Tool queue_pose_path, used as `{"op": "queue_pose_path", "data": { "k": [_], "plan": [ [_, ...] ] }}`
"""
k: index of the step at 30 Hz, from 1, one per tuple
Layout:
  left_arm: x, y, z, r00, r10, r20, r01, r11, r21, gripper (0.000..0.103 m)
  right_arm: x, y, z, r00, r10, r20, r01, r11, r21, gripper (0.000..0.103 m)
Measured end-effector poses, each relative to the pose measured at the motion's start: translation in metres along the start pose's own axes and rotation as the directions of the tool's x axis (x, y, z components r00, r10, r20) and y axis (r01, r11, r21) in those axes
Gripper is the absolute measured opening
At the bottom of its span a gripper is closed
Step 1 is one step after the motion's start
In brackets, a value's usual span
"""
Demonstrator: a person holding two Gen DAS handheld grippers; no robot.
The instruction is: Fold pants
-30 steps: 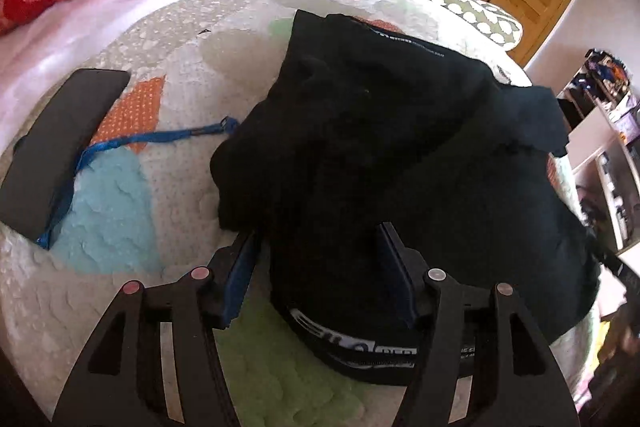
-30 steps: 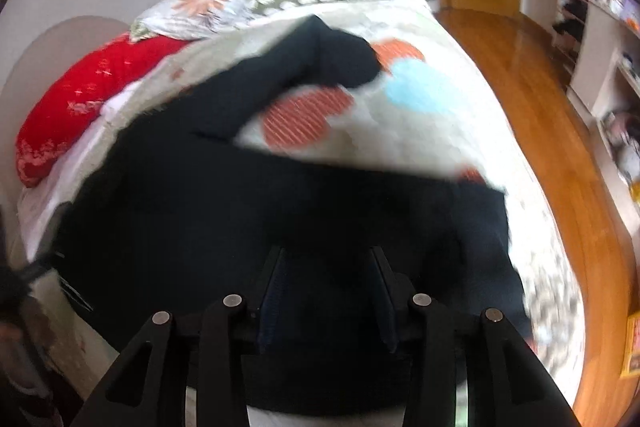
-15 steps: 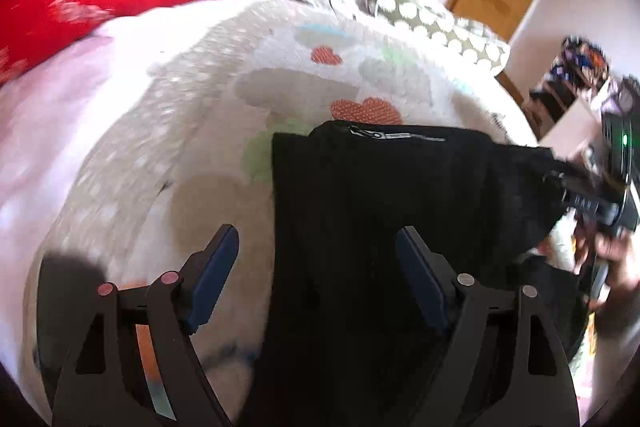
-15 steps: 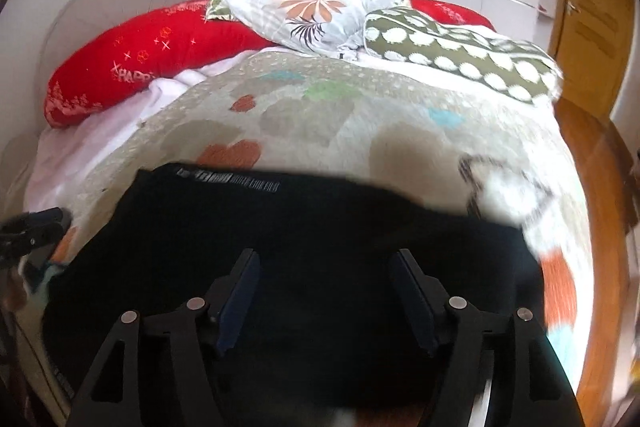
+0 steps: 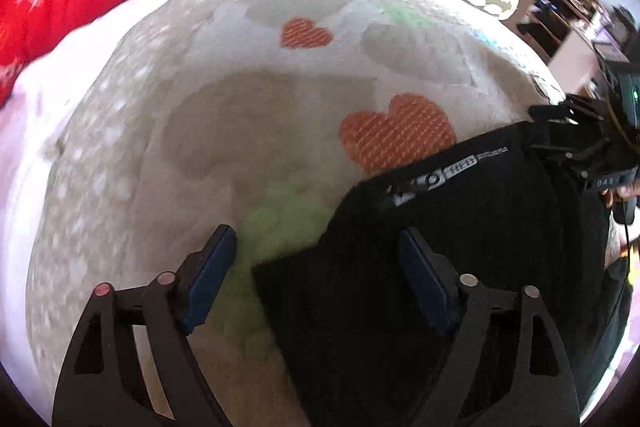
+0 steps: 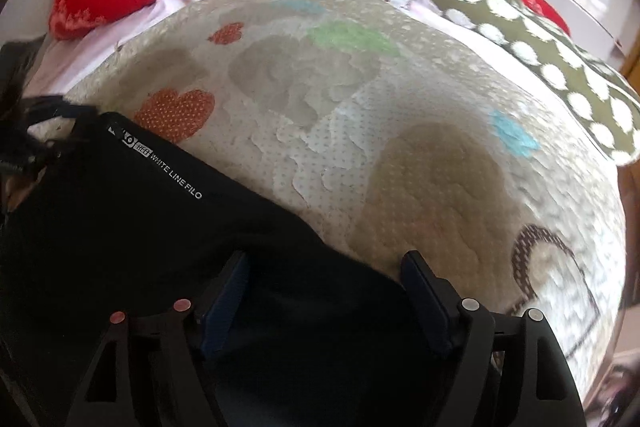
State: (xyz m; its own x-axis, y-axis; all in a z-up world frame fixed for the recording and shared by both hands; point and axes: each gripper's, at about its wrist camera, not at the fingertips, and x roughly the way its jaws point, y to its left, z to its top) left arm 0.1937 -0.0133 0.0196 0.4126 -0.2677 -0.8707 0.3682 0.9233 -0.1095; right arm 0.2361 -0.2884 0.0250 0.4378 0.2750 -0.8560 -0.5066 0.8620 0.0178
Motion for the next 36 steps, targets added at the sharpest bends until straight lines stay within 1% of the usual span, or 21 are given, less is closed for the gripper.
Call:
{"op": "queue_pose_path", "data": {
  "k": [1, 3, 4, 5, 7, 8, 9, 10, 13, 16, 17, 18, 20, 23, 26, 28, 29, 30, 32, 35, 36],
  "plan": [
    [0.005, -0.003, 0.002, 1.000, 0.009, -0.004, -0.008, 1.000, 0.025, 0.088, 0.002, 0.000, 0.001, 1.000, 0.005, 0.008, -0.005, 1.000, 0.006, 0.075],
    [0.007, -0.010, 0.002, 0.999, 0.034, 0.011, -0.034, 0.997, 0.067, 0.086, 0.004, 0.004, 0.000, 1.000, 0.020, 0.013, -0.020, 1.000, 0.014, 0.057],
    [0.007, -0.012, 0.002, 1.000, 0.026, 0.016, -0.028, 0.997, 0.076, 0.070, 0.001, 0.010, -0.002, 0.999, 0.041, 0.028, -0.041, 0.999, 0.002, 0.038],
    [0.005, -0.015, 0.002, 1.000, 0.003, 0.023, -0.005, 0.996, 0.089, 0.060, -0.001, 0.016, -0.003, 0.998, 0.054, 0.035, -0.054, 0.999, -0.011, 0.024],
    [-0.004, -0.027, 0.000, 0.999, -0.003, 0.053, -0.004, 0.991, 0.130, 0.024, -0.004, 0.026, -0.005, 0.998, 0.043, 0.036, -0.042, 0.999, -0.030, 0.009],
    [-0.008, -0.030, -0.001, 0.998, 0.009, 0.066, -0.018, 0.990, 0.138, 0.021, -0.007, 0.031, -0.006, 0.999, 0.034, 0.035, -0.033, 0.999, -0.029, 0.008],
    [-0.014, -0.034, -0.002, 0.995, 0.039, 0.089, -0.052, 0.988, 0.145, 0.011, -0.011, 0.036, -0.006, 0.999, 0.013, 0.042, -0.011, 0.999, -0.032, 0.007],
    [-0.021, -0.035, -0.002, 0.992, 0.067, 0.109, -0.082, 0.987, 0.138, 0.005, -0.019, 0.038, -0.007, 0.998, -0.004, 0.058, 0.006, 1.000, -0.031, 0.007],
    [-0.055, -0.030, -0.002, 0.986, 0.031, 0.164, -0.044, 0.996, 0.076, 0.004, -0.053, 0.038, -0.013, 0.993, -0.030, 0.117, 0.030, 1.000, -0.003, 0.005],
    [-0.103, -0.041, -0.014, 0.967, -0.009, 0.256, -0.008, 0.998, 0.064, 0.004, -0.110, 0.047, -0.028, 0.975, -0.034, 0.218, 0.031, 0.999, 0.017, 0.005],
    [-0.115, -0.045, -0.019, 0.961, -0.006, 0.276, -0.012, 0.998, 0.065, 0.004, -0.132, 0.055, -0.037, 0.967, -0.039, 0.251, 0.037, 0.999, 0.015, 0.005],
    [-0.135, -0.053, -0.031, 0.950, -0.010, 0.311, -0.010, 0.998, 0.065, 0.004, -0.148, 0.063, -0.045, 0.961, -0.038, 0.274, 0.036, 0.999, 0.013, 0.005],
    [-0.158, -0.065, -0.050, 0.938, -0.019, 0.346, -0.003, 0.998, 0.062, 0.004, -0.184, 0.085, -0.066, 0.945, -0.029, 0.324, 0.032, 0.999, -0.003, 0.005],
    [-0.192, -0.075, -0.098, 0.920, -0.040, 0.390, 0.031, 0.999, 0.030, 0.004, -0.230, 0.134, -0.119, 0.926, 0.001, 0.377, 0.019, 0.999, -0.049, 0.005],
    [-0.201, -0.080, -0.149, 0.925, -0.051, 0.377, 0.052, 0.999, 0.009, 0.004, -0.239, 0.171, -0.169, 0.933, 0.060, 0.356, -0.042, 0.997, -0.057, 0.005],
    [-0.190, -0.077, -0.181, 0.948, -0.068, 0.311, 0.084, 0.996, -0.038, 0.004, -0.229, 0.195, -0.206, 0.938, 0.113, 0.327, -0.109, 0.994, -0.031, 0.005],
    [-0.184, -0.075, -0.193, 0.958, -0.061, 0.281, 0.080, 0.995, -0.056, 0.004, -0.218, 0.203, -0.226, 0.941, 0.161, 0.299, -0.165, 0.986, -0.011, 0.005],
    [-0.177, -0.072, -0.203, 0.965, -0.055, 0.256, 0.074, 0.995, -0.067, 0.004, -0.205, 0.210, -0.237, 0.945, 0.182, 0.271, -0.190, 0.982, 0.003, 0.005],
    [-0.163, -0.065, -0.226, 0.983, -0.018, 0.184, 0.038, 0.994, -0.107, 0.004, -0.174, 0.215, -0.258, 0.953, 0.191, 0.236, -0.212, 0.975, 0.067, 0.005],
    [-0.168, -0.053, -0.241, 0.986, -0.007, 0.165, 0.035, 0.985, -0.166, 0.004, -0.148, 0.211, -0.274, 0.958, 0.167, 0.231, -0.209, 0.963, 0.170, 0.005],
    [-0.176, -0.051, -0.245, 0.984, 0.000, 0.176, 0.033, 0.983, -0.183, 0.004, -0.149, 0.208, -0.275, 0.954, 0.177, 0.242, -0.227, 0.954, 0.197, 0.006]
  ]
}}
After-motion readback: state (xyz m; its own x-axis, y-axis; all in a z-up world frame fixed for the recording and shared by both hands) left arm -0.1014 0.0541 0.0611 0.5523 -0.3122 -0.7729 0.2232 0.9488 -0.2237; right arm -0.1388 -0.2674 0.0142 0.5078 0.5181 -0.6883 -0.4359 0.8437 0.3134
